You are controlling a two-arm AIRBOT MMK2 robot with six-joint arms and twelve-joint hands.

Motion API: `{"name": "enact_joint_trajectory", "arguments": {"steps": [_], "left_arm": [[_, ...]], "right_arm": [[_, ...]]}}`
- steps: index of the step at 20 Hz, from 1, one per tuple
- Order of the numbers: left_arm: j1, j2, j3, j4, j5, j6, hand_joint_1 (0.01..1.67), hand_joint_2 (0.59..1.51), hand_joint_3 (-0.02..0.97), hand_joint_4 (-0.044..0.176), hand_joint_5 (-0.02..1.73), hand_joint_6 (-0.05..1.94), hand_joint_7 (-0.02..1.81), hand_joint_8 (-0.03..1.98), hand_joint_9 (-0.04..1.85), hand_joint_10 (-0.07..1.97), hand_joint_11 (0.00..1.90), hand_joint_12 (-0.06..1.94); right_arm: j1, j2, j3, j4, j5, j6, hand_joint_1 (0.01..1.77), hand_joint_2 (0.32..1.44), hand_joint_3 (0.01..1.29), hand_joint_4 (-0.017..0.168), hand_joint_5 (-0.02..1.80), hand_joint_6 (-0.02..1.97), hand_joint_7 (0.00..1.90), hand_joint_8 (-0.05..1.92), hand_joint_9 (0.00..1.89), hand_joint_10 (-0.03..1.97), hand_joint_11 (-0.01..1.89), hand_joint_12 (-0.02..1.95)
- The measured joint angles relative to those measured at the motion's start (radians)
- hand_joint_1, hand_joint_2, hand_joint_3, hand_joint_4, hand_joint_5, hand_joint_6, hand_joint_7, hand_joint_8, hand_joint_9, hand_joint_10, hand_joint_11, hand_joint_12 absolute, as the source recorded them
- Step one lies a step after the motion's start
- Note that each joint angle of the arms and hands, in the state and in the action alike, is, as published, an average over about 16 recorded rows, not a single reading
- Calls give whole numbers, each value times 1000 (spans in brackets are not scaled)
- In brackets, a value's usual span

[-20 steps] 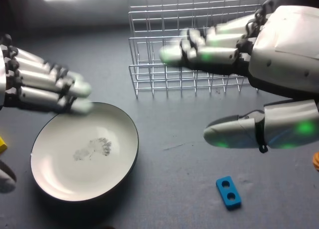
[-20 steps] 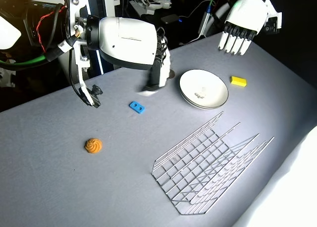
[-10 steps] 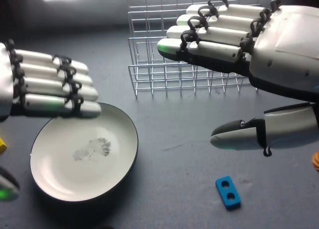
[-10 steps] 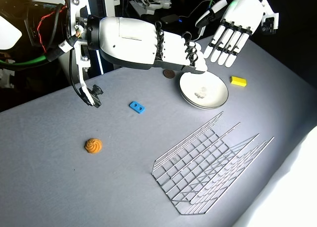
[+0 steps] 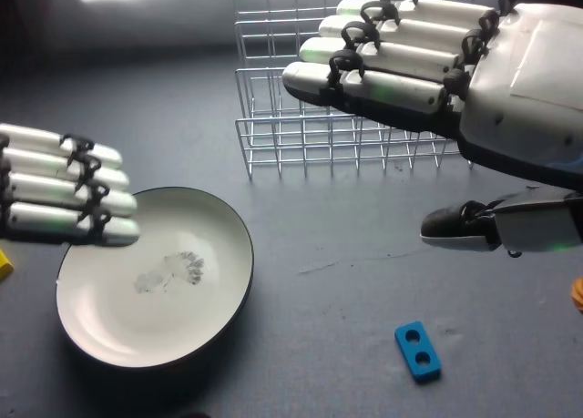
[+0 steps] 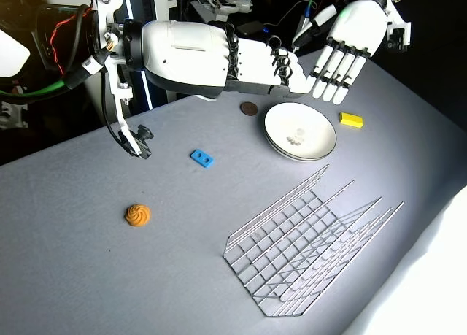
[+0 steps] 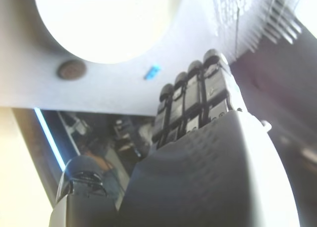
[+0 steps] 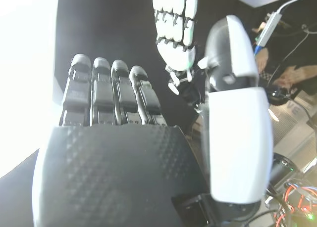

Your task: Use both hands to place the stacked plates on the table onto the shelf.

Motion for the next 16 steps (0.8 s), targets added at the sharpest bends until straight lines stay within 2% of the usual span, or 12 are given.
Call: {"name": "enact_joint_trajectory", "arguments": {"steps": [6, 11, 16], "left_arm": [[142, -12, 16, -95, -11, 104, 23, 1065, 30, 2, 46, 7, 48, -6, 38, 4, 23, 11], [255, -35, 17, -168, -2, 183, 23, 1075, 25, 1, 44, 8, 48, -6, 38, 4, 22, 11], [342, -66, 19, -228, 29, 247, 23, 1076, 22, 0, 52, 7, 52, -6, 38, 4, 21, 11]], "right_arm": [[-3, -1, 0, 1, 0, -2, 1131, 1021, 23, 1, 18, 31, 11, 21, 12, 25, 22, 5], [-6, -1, 0, 1, -5, -3, 1167, 1044, 23, 1, 19, 31, 11, 21, 12, 25, 23, 6], [-10, -2, 0, 1, -12, -5, 1158, 1067, 23, 1, 18, 32, 11, 22, 12, 25, 23, 6]]}}
